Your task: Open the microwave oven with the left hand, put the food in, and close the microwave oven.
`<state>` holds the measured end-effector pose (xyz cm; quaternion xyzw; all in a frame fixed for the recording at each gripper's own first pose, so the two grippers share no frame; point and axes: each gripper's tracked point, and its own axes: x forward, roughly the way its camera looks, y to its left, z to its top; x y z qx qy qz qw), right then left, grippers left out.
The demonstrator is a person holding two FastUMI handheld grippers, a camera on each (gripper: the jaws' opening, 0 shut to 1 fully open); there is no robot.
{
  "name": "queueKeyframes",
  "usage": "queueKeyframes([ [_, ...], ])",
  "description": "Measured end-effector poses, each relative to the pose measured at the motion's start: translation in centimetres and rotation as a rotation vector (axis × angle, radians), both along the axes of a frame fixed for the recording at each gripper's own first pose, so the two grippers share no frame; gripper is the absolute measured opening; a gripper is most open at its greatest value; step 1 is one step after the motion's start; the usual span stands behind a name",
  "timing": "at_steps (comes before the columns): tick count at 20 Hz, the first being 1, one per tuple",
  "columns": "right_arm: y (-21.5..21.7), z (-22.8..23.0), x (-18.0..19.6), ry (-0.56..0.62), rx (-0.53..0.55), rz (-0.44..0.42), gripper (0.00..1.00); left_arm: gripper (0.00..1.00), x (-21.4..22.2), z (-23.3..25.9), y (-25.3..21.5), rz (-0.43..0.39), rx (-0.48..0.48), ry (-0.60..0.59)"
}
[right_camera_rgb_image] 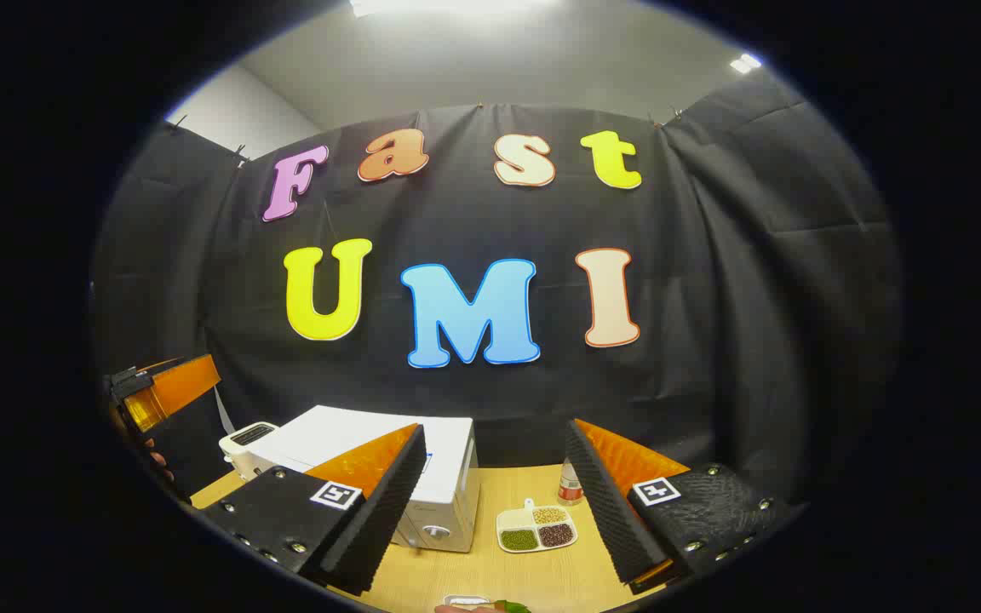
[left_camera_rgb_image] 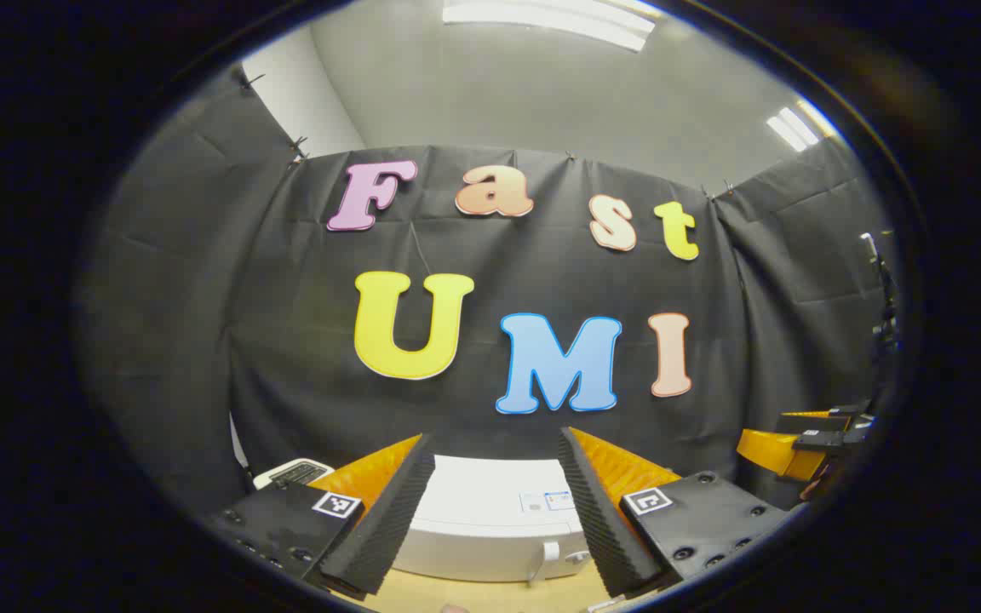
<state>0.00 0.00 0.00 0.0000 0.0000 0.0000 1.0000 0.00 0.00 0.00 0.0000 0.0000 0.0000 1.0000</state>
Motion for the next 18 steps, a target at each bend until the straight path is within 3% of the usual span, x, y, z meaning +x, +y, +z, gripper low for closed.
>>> queueKeyframes([
  [1,0.0,0.0,0.0,-0.003,-0.003,0.004,1.00,0.97,-0.1,0.1,-0.1,0.001,0.008,-0.004],
  [18,1.9,-1.4,-1.1,-0.013,-0.077,0.044,1.00,0.96,-1.2,-1.5,0.0,0.016,0.025,-0.021],
])
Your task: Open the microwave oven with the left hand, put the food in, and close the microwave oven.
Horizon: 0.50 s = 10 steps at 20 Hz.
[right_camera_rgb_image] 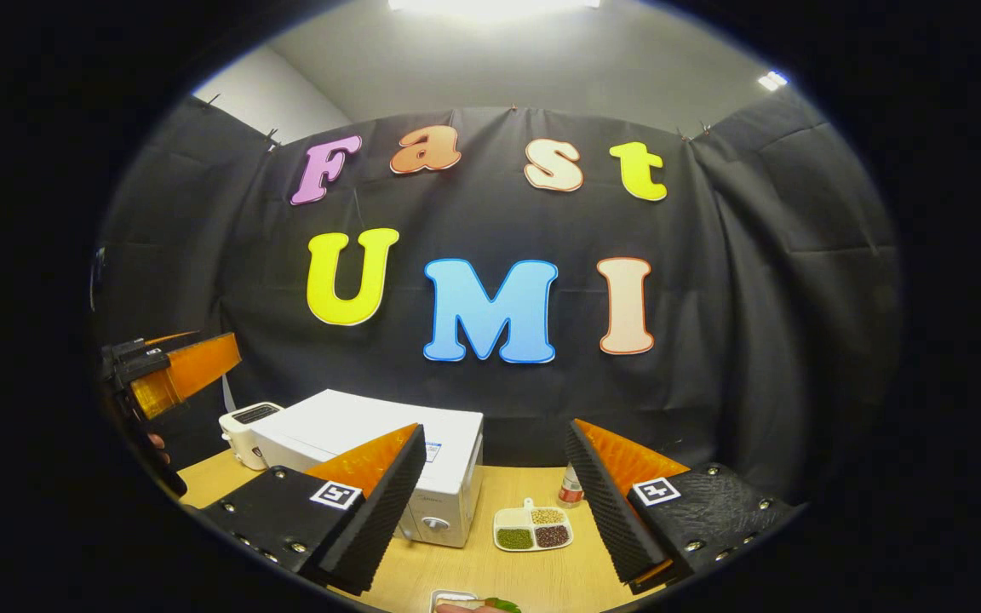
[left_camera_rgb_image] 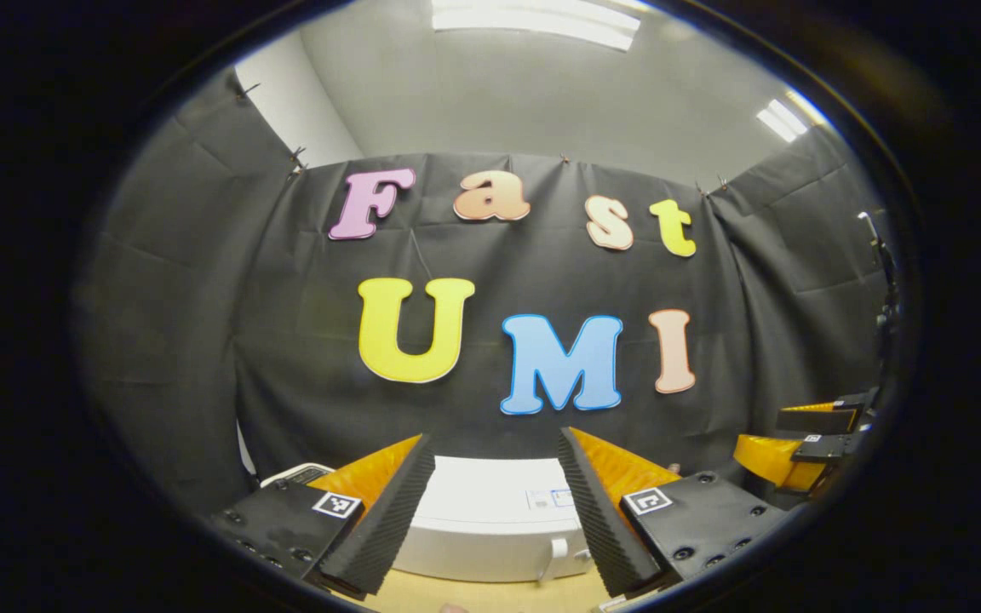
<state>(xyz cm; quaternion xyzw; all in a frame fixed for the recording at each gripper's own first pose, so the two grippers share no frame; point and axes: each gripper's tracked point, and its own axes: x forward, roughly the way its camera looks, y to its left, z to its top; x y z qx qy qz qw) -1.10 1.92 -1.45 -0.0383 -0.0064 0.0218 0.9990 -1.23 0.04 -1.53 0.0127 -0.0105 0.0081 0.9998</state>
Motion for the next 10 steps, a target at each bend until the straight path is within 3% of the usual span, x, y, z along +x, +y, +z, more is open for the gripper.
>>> queueKeyframes([
  [6,0.7,-0.5,-0.3,-0.002,0.003,0.016,1.00,0.97,0.1,-2.8,-0.2,0.005,0.017,0.026],
  [10,0.6,-2.1,-0.2,0.023,0.009,0.012,1.00,0.96,0.7,-7.5,-1.4,-0.031,0.027,0.095],
])
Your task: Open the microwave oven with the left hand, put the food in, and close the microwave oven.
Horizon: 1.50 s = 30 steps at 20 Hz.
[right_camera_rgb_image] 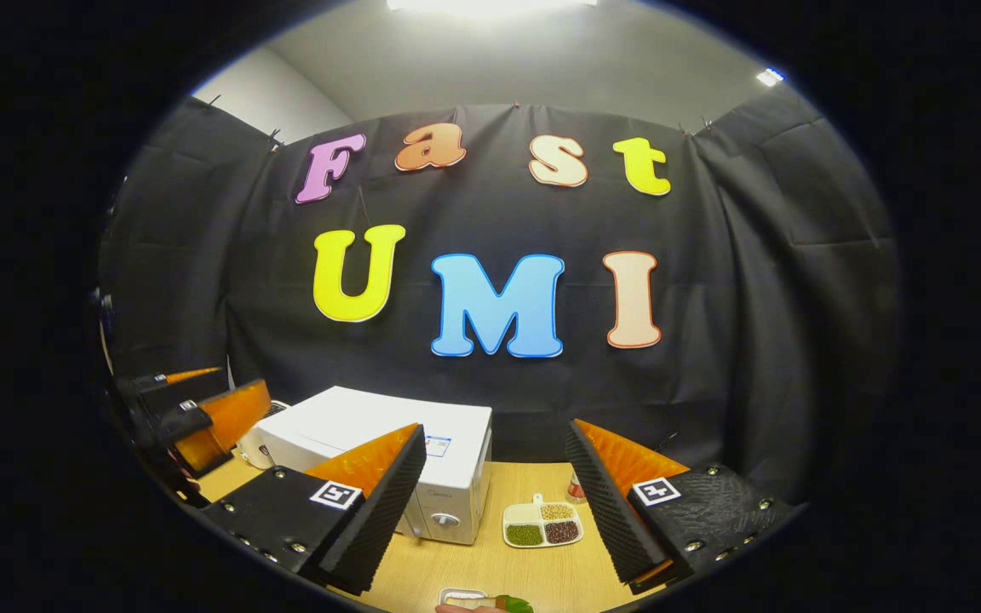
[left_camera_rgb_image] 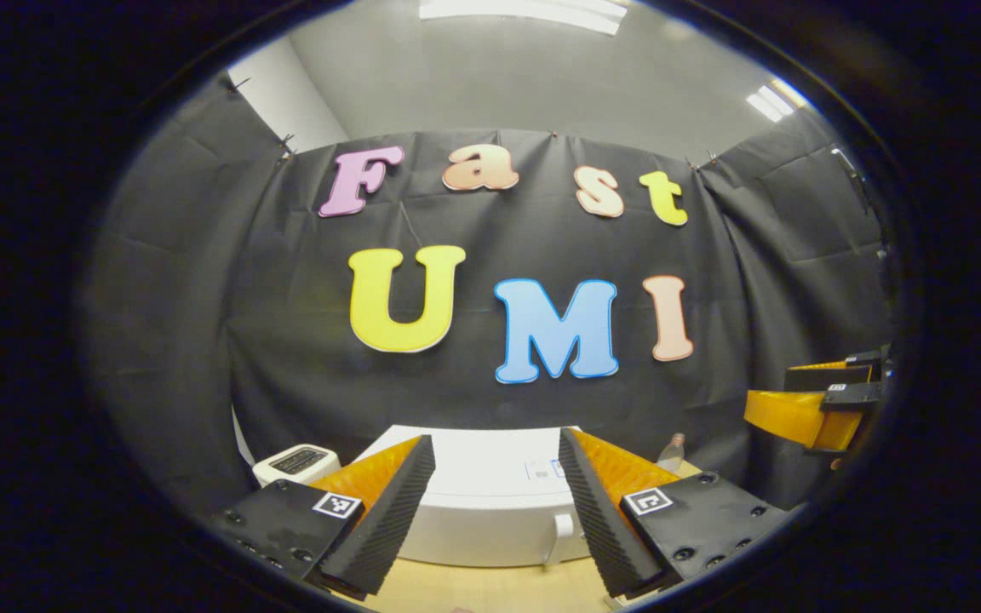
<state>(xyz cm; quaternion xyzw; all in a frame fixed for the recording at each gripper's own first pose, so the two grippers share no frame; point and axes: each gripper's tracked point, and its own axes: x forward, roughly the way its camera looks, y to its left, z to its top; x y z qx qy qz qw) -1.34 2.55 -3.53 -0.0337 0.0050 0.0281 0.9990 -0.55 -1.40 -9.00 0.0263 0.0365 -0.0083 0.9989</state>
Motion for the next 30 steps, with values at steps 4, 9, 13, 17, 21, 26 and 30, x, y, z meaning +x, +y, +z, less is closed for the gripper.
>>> queueKeyframes([
  [4,-0.6,-1.8,-0.2,0.035,0.002,-0.011,1.00,0.96,1.0,-6.0,-0.9,-0.022,0.010,0.081],
  [9,-2.3,-4.4,-0.5,0.101,-0.003,-0.044,1.00,0.96,3.0,-14.8,-3.4,-0.065,0.003,0.205],
  [13,-4.0,-5.8,-1.2,0.143,-0.016,-0.089,1.00,0.96,4.8,-21.2,-5.7,-0.095,-0.013,0.300],
  [17,-5.9,-6.5,-1.9,0.164,-0.033,-0.133,1.00,0.97,6.9,-25.1,-7.2,-0.107,0.007,0.356],
  [21,-7.3,-7.1,-2.1,0.185,-0.028,-0.166,1.00,0.91,8.9,-26.9,-7.0,-0.082,0.021,0.372],
  [26,-7.4,-7.4,-1.4,0.196,-0.019,-0.170,1.00,0.34,9.1,-28.0,-8.3,-0.127,0.013,0.412],
  [30,-6.4,-7.2,-0.9,0.191,-0.015,-0.152,1.00,0.17,9.0,-27.9,-8.4,-0.139,-0.009,0.430],
])
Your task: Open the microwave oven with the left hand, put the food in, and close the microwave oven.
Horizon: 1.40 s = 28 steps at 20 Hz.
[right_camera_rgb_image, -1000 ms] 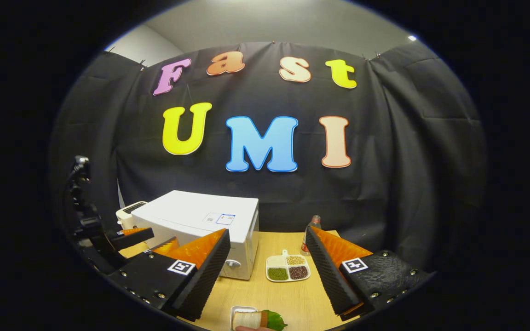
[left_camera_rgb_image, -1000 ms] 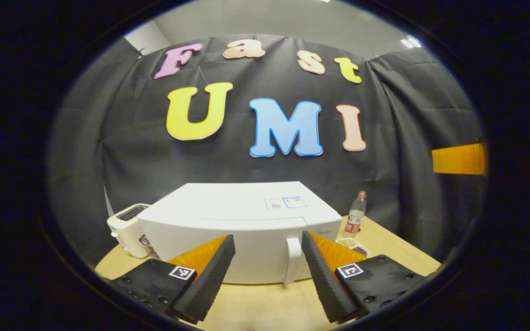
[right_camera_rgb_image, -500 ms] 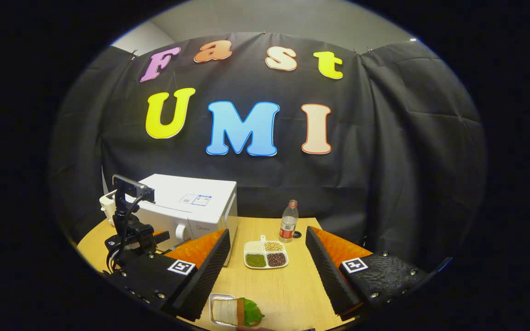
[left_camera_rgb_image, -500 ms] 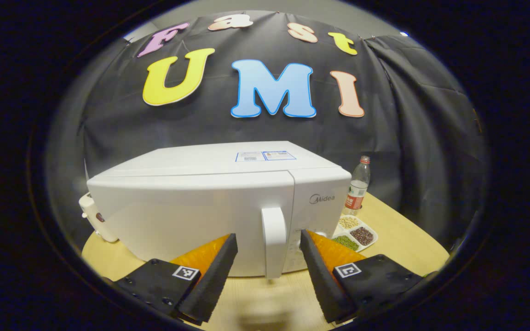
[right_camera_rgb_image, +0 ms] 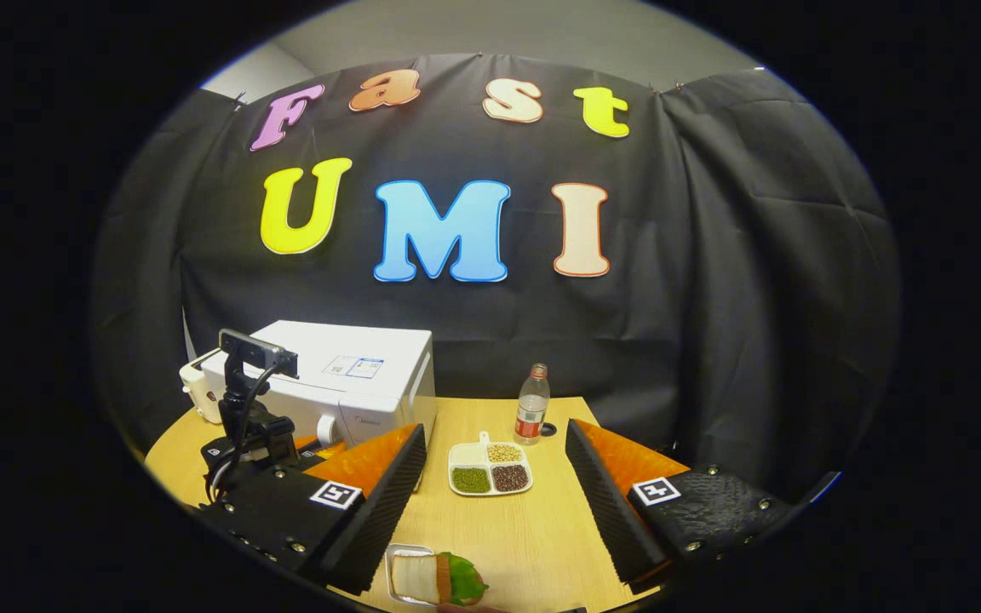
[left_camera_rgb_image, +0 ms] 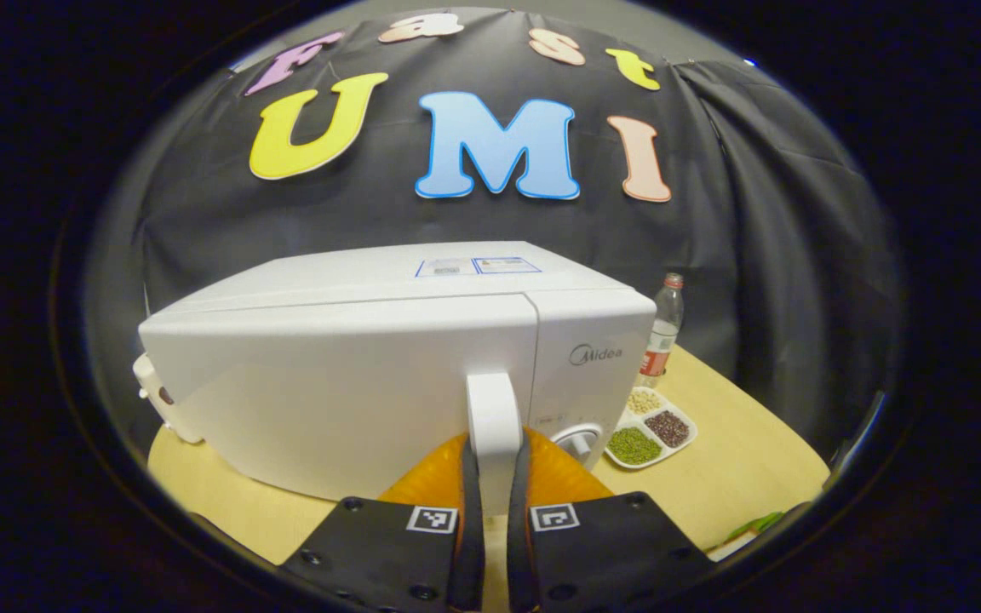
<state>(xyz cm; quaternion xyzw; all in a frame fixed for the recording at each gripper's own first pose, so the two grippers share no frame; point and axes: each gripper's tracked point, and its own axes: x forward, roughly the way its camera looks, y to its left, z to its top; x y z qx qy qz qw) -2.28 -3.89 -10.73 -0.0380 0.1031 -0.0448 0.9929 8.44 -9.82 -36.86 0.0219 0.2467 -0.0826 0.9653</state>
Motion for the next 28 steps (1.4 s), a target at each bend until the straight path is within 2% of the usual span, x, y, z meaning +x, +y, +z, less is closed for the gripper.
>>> queueKeyframes([
  [1,0.3,-0.1,0.0,-0.001,0.004,0.006,1.00,0.13,0.0,-0.2,0.0,-0.008,-0.004,0.005],
  [3,0.8,-0.2,0.1,0.000,0.009,0.018,1.00,0.13,-0.4,0.2,0.1,-0.015,-0.005,0.014],
  [4,1.0,-0.2,0.1,-0.001,0.007,0.024,1.00,0.07,-0.2,0.1,0.0,-0.022,-0.002,0.020],
  [16,1.7,-0.6,-1.1,0.012,-0.035,0.029,1.00,0.07,-0.4,0.0,0.0,-0.048,-0.027,0.060],
  [21,2.8,-1.4,-0.8,0.026,-0.025,0.044,1.00,0.06,-6.5,0.6,1.2,-0.084,-0.003,0.042],
  [28,7.0,-2.2,-1.1,0.042,0.019,0.119,1.00,0.07,-13.5,1.6,4.1,-0.182,0.001,0.060],
])
